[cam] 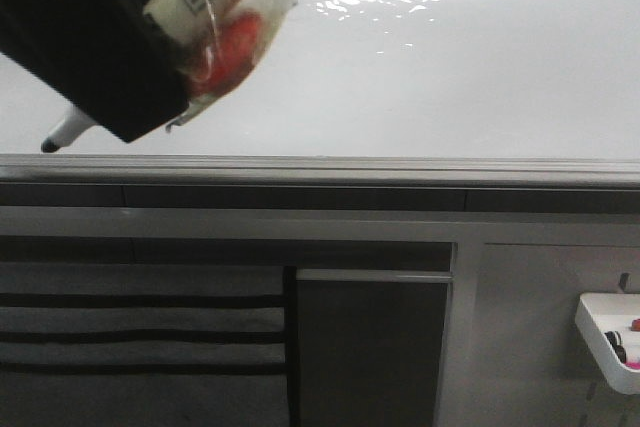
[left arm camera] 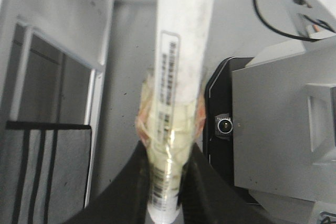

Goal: Write number 3 on whiteboard

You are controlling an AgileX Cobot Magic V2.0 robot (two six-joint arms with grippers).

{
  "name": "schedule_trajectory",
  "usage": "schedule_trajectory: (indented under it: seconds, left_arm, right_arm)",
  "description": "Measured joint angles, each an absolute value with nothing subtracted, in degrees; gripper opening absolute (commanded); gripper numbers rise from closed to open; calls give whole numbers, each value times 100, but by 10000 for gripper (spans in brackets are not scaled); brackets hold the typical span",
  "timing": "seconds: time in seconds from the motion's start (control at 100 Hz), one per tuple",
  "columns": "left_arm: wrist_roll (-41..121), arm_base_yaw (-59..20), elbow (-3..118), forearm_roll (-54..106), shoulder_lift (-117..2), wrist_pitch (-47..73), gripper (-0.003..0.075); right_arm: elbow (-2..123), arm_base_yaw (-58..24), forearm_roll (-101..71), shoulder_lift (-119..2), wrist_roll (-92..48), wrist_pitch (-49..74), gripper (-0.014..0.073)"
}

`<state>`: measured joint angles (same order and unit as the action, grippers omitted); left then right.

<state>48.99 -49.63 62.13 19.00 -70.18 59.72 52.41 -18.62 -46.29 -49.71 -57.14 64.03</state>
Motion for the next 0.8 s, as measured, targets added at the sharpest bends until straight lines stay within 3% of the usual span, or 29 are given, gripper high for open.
schedule_trajectory:
  seconds: [0.13, 0.36, 0.8]
  left_arm:
    - [4918, -5022, 6213, 2000, -7018, 6007, -18]
    - [4858, -5022, 6213, 2026, -7032, 6007, -18]
    - [4670, -5022, 6295, 1459, -7256, 6142, -18]
  right_arm:
    - [5588, -2475, -4529, -5477, -5714, 6381, 650]
    - [6198, -3350, -3540, -6375, -5170, 6111, 549]
    - [6538, -3952, -3381, -7490, -5088, 5685, 538]
